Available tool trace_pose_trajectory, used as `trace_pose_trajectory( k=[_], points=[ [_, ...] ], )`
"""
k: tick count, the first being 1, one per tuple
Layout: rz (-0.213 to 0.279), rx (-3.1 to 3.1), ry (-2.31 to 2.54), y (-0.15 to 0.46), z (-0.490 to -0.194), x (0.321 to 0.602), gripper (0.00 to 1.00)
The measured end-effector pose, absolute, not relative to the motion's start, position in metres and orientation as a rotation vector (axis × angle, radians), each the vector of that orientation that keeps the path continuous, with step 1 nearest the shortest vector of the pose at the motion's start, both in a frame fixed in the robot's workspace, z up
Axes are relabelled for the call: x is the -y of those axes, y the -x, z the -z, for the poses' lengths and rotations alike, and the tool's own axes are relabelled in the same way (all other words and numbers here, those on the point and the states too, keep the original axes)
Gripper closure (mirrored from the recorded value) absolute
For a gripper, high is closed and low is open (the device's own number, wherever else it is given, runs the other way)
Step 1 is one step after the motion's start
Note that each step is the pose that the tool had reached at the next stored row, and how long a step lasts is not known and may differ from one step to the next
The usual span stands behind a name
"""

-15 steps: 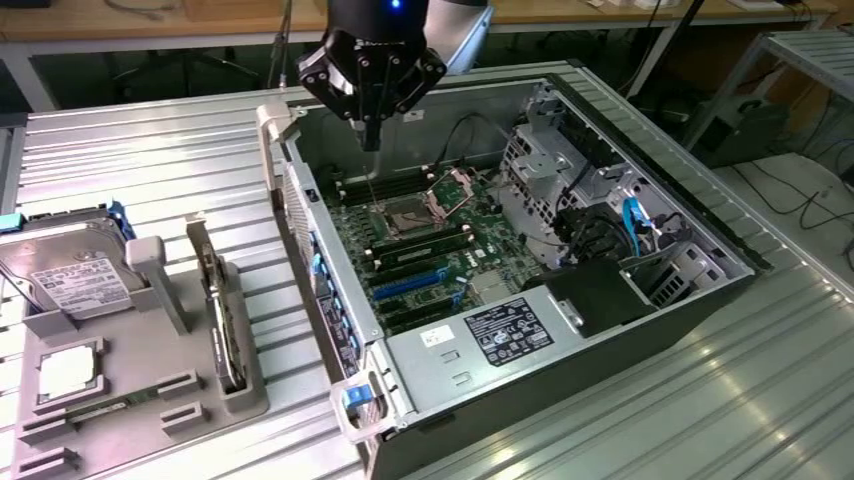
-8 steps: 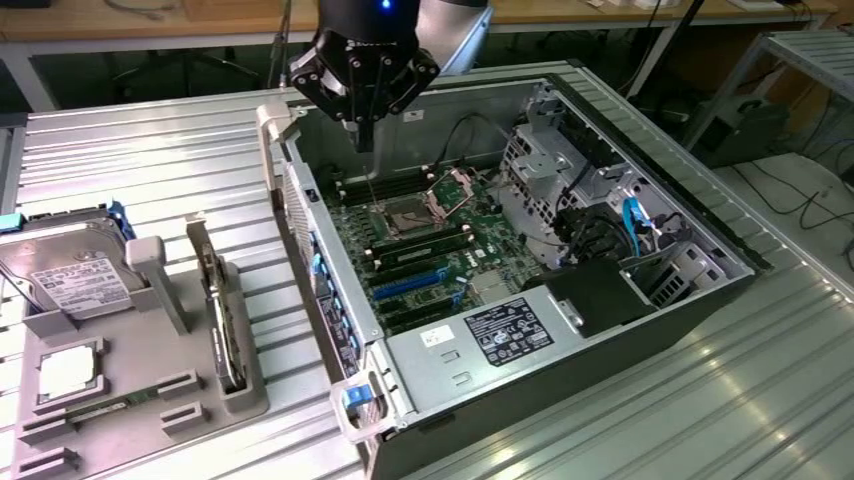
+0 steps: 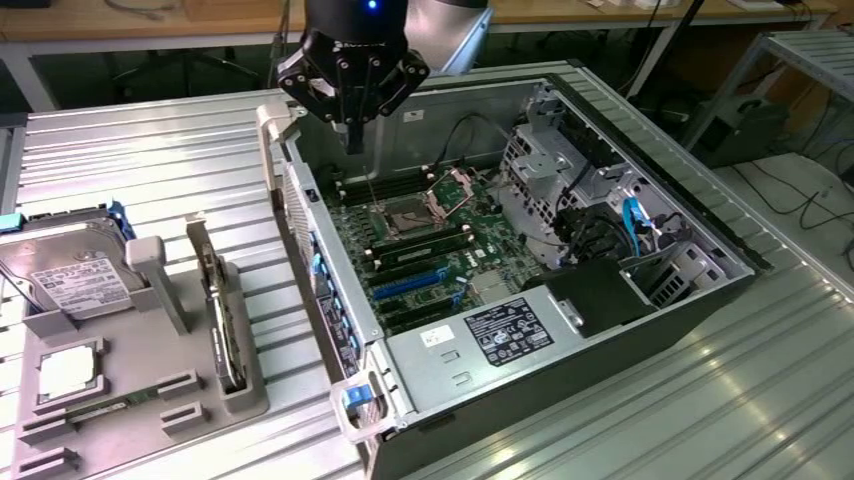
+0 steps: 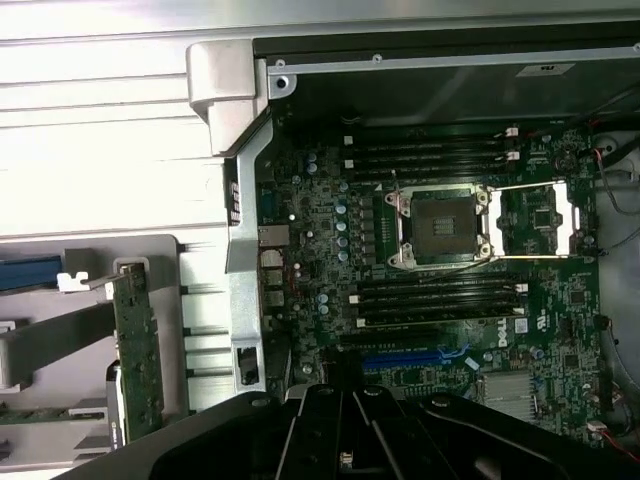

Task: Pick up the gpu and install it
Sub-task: 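Reach for the gpu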

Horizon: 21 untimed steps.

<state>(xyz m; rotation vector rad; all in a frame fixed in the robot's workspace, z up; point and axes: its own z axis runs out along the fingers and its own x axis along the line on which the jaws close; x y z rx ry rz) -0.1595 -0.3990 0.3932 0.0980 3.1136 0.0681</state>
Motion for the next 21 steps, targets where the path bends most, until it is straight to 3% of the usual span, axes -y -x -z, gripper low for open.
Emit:
trace_pose_trajectory(
  k=[21],
  points=[
    [-0.069,-3.116,-0.07,0.179,-0.393,0.403,0.89]
  ],
)
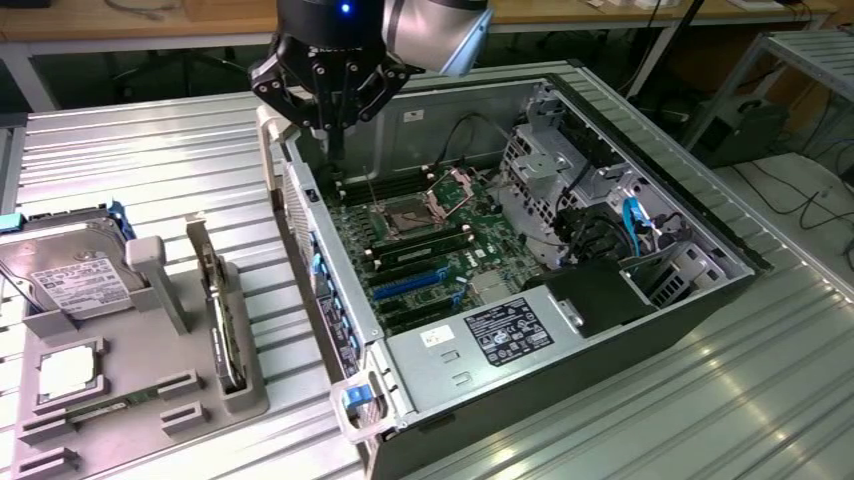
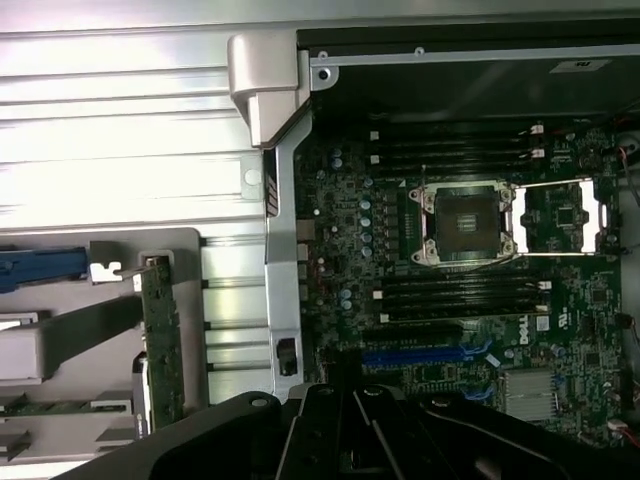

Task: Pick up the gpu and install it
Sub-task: 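Reach for the gpu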

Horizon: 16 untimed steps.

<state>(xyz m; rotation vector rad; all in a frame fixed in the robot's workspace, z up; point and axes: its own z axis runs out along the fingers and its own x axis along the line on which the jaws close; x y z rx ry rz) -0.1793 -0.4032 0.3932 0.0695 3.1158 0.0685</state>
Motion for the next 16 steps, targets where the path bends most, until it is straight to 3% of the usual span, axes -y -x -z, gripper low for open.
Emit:
trace_pose_trajectory(
  k=[16],
  points=[
    [-0.069,-3.117,-0.034,0.203,-0.393,0.416,0.89]
  ],
)
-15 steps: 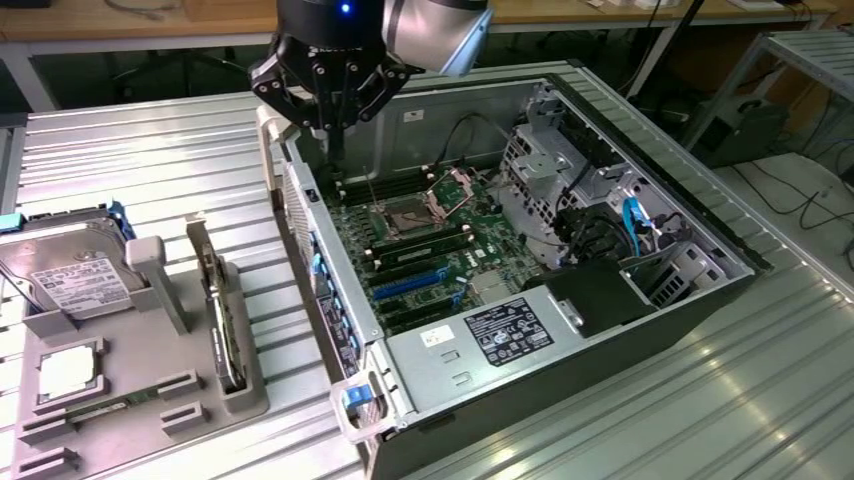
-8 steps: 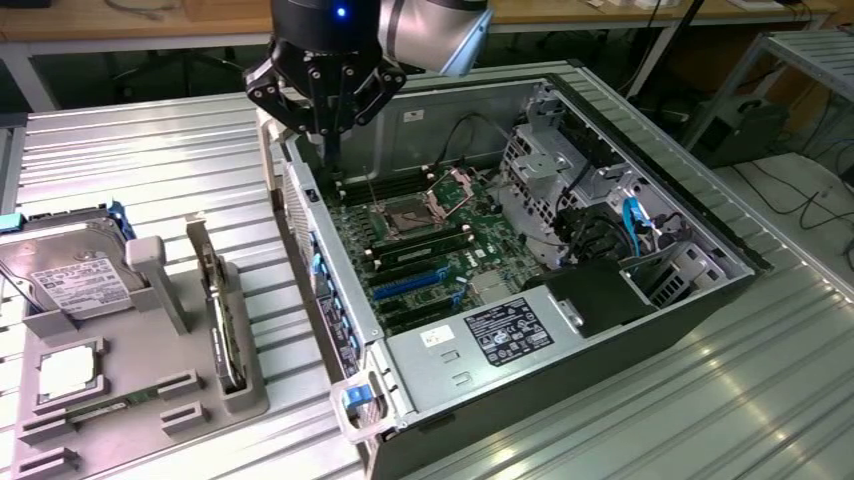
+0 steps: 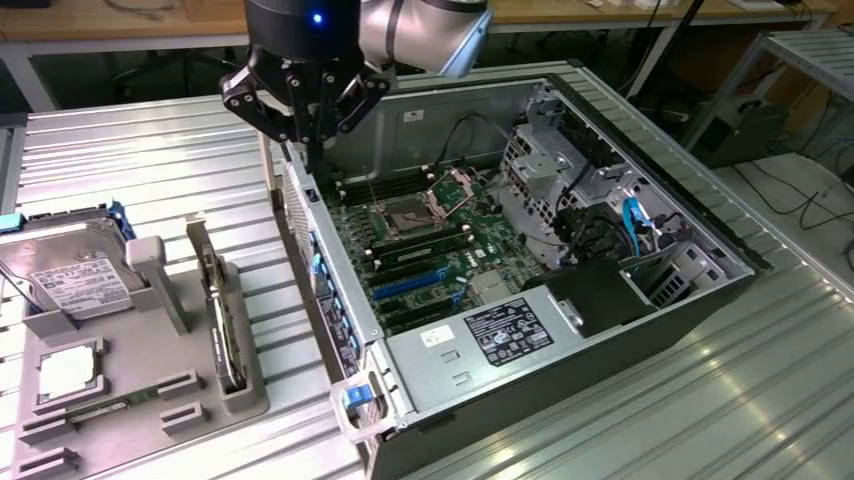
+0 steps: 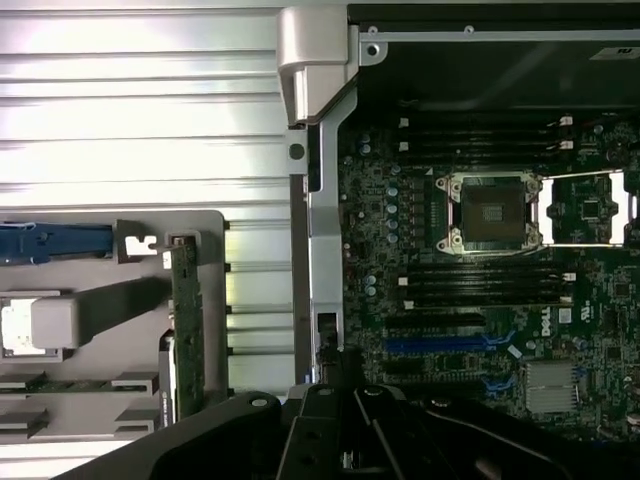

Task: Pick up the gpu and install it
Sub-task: 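Reach for the gpu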

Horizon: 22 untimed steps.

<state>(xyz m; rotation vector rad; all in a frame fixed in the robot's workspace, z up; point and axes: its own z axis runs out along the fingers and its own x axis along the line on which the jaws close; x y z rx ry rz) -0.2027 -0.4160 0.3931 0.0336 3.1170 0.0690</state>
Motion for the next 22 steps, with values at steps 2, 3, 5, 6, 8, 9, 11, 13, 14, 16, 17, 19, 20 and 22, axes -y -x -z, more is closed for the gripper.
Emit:
trace_pose_trajectory(
  k=[2,3,5,6,8,9,11,13,14,16,17,19,20,22],
  points=[
    [-0.069,-3.117,-0.031,0.205,-0.393,0.418,0.89],
    [-0.069,-3.117,-0.03,0.207,-0.393,0.42,0.89],
    [-0.069,-3.117,-0.028,0.21,-0.393,0.423,0.89],
    [-0.069,-3.117,-0.027,0.211,-0.393,0.424,0.89],
    [-0.069,-3.117,-0.026,0.215,-0.393,0.428,0.89],
    [-0.069,-3.117,-0.025,0.216,-0.393,0.43,0.89],
    [-0.069,-3.117,-0.024,0.221,-0.393,0.433,0.89],
    [-0.069,-3.117,-0.024,0.226,-0.393,0.436,0.89],
    [-0.069,-3.117,-0.024,0.228,-0.393,0.437,0.89],
    [-0.069,-3.117,-0.024,0.233,-0.393,0.439,0.89],
    [-0.069,-3.117,-0.024,0.236,-0.393,0.44,0.89],
    [-0.069,-3.117,-0.024,0.242,-0.393,0.441,0.89],
    [-0.069,-3.117,-0.024,0.245,-0.393,0.442,0.89],
    [-0.069,-3.117,-0.024,0.251,-0.393,0.443,0.89]
  ],
)
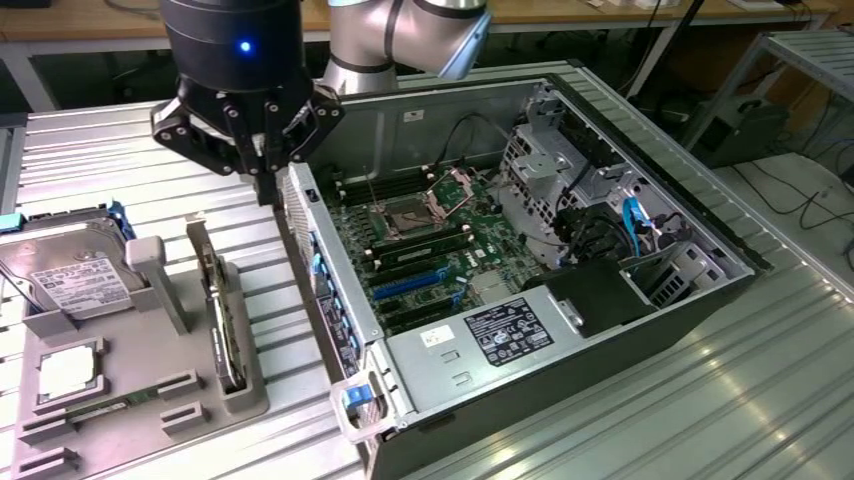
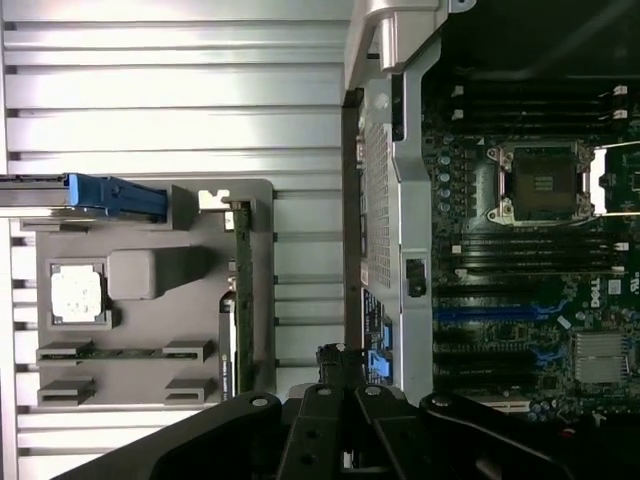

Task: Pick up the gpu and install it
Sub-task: 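Reach for the gpu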

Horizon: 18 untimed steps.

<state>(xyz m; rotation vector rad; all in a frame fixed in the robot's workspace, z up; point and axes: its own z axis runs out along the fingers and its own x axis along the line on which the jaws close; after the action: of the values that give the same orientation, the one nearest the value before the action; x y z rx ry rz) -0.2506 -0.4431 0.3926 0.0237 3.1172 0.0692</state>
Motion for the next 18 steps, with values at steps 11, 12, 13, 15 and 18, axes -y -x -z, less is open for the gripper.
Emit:
trace_pose_trajectory(
  k=[11,12,13,15,18],
  points=[
    [-0.069,-3.117,-0.021,0.278,-0.393,0.448,0.89],
    [-0.069,-3.117,-0.02,0.281,-0.393,0.449,0.89],
    [-0.069,-3.117,-0.02,0.283,-0.393,0.449,0.89],
    [-0.069,-3.117,-0.016,0.288,-0.393,0.45,0.89],
    [-0.069,-3.118,-0.003,0.292,-0.392,0.451,0.89]
  ],
)
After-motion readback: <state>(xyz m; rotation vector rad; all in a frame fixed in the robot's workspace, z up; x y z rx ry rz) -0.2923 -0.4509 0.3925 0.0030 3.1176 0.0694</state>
